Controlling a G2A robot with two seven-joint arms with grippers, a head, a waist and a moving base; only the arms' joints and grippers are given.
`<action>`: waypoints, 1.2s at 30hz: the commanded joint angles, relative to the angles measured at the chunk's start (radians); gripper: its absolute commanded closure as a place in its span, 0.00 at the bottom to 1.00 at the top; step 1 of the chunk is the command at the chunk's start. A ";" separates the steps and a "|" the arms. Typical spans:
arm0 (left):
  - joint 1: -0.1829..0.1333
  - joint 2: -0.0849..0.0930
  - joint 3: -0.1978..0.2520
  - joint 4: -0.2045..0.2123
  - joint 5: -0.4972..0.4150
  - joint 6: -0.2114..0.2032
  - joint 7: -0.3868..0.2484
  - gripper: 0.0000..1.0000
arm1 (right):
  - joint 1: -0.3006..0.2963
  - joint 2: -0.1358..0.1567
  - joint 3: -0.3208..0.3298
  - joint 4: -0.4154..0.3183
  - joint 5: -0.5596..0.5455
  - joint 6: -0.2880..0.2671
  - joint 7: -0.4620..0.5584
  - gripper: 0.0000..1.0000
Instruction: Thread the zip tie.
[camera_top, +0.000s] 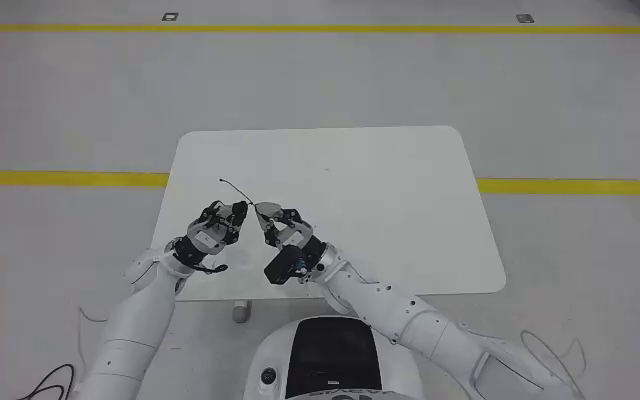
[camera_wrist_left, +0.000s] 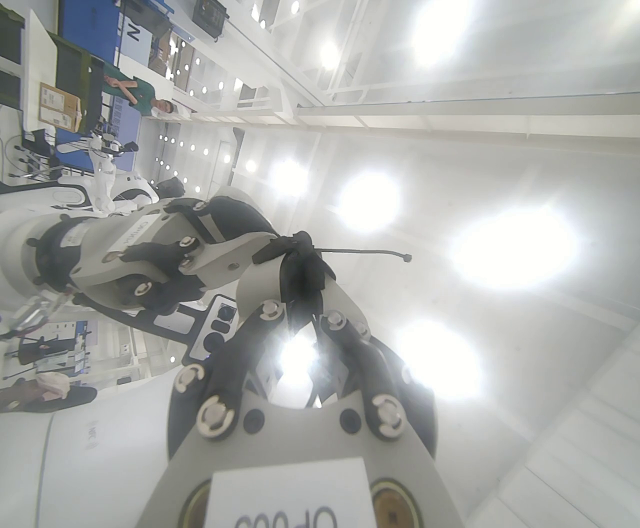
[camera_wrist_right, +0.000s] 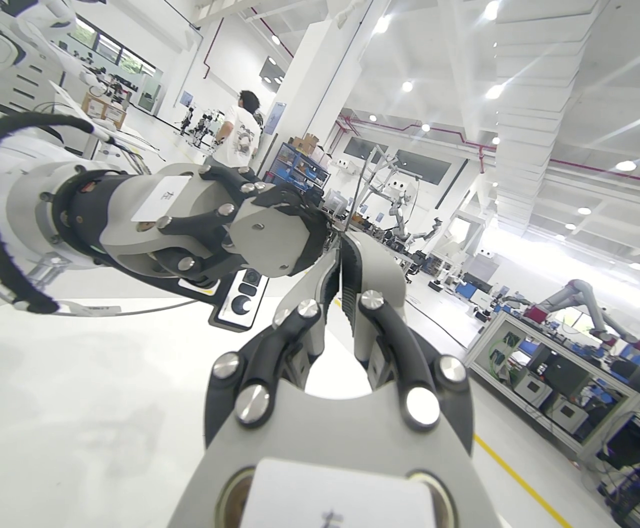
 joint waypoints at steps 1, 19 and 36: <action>0.000 0.000 0.000 0.000 0.000 0.000 0.000 1.00 | -0.001 0.000 0.001 0.000 0.000 0.000 0.000 1.00; 0.000 0.000 0.000 0.000 0.000 0.000 0.000 1.00 | -0.035 0.011 0.038 -0.001 0.000 0.000 -0.002 1.00; 0.000 0.000 0.000 0.000 0.000 0.000 0.000 1.00 | -0.059 0.019 0.052 -0.003 0.000 0.000 0.010 1.00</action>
